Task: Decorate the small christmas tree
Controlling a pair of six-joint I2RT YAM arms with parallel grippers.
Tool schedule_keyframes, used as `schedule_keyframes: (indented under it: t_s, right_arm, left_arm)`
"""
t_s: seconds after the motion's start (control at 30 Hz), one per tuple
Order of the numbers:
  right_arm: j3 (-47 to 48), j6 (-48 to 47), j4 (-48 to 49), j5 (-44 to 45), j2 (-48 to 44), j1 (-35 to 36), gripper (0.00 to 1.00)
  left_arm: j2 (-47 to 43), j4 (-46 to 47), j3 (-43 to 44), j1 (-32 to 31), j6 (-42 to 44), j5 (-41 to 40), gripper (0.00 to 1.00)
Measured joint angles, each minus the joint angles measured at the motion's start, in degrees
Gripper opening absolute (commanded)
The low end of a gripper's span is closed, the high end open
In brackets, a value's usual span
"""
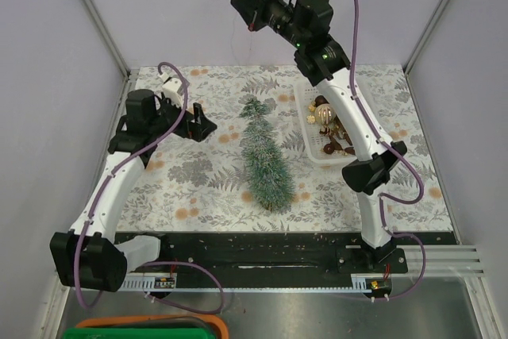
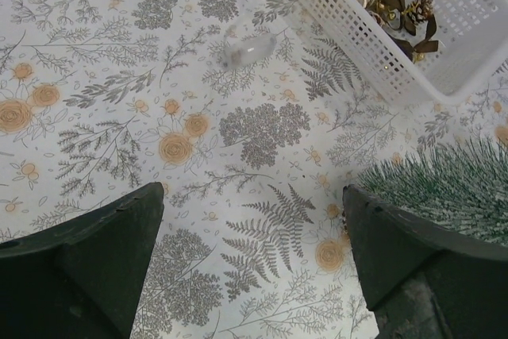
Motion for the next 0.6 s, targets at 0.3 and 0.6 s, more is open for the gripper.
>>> schedule_keyframes:
  t_s: [0.3, 0.6]
  right_arm:
    - [3.6, 6.6, 6.3, -7.6, 0.6, 0.0, 0.0]
    - [-4.4, 6.4, 6.6, -12.3, -0.6, 0.0, 0.0]
  left_arm:
    - [2.3, 6.4, 0.9, -0.6, -4.2, -3.6, 0.99]
    - [5.8, 9.8, 7.8, -1.4, -10.0, -1.8, 0.99]
